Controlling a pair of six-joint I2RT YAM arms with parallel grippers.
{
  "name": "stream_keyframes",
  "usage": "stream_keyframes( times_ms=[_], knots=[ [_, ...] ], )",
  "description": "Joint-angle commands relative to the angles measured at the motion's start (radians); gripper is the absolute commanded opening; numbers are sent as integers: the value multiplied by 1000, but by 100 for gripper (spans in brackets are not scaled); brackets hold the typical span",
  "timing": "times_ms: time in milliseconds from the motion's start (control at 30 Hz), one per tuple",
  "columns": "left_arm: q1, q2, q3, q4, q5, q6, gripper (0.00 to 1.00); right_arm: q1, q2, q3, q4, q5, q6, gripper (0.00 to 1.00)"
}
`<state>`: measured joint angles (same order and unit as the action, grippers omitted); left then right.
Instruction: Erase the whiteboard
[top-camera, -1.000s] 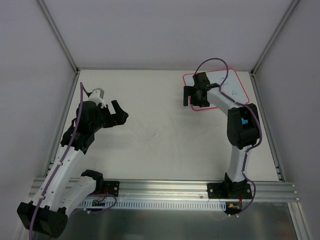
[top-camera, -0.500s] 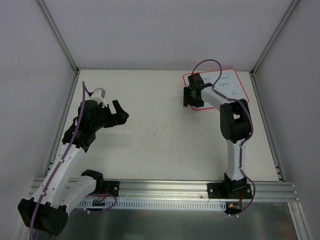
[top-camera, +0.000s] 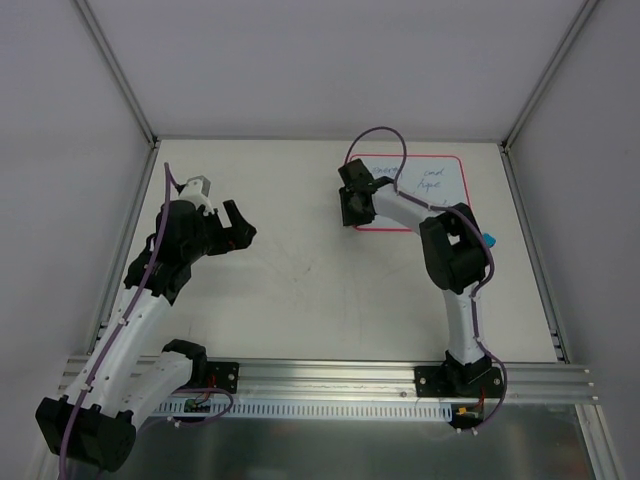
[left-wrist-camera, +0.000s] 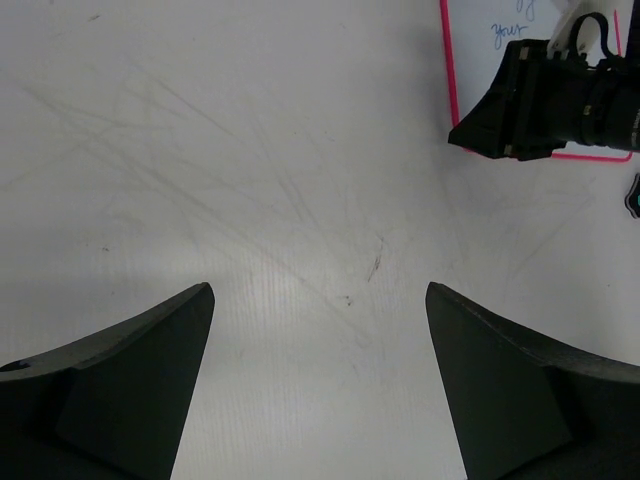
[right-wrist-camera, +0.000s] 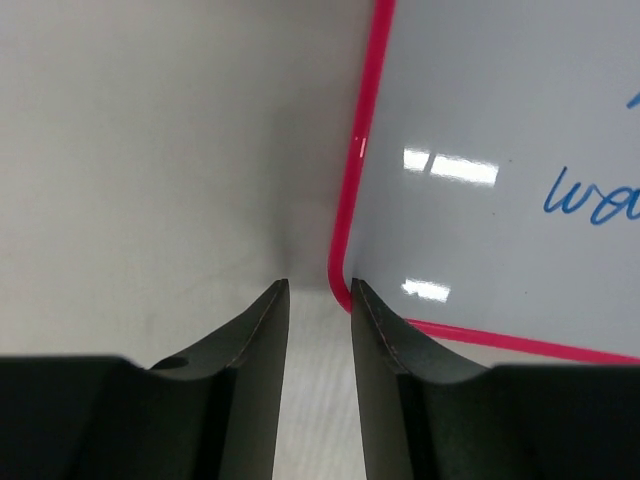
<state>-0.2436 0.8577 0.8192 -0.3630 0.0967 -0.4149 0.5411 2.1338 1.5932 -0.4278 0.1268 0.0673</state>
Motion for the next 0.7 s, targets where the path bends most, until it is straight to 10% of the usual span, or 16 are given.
stream_keyframes(
  times_ms=[0,667],
  knots=[
    [-10,-32,0,25,-17,5,89,130,32,-47,-69,-107,37,34],
    [-8,-186,-23,-1,-172,22,93,474,-193,-122,-68,-235,-35,43]
  ],
)
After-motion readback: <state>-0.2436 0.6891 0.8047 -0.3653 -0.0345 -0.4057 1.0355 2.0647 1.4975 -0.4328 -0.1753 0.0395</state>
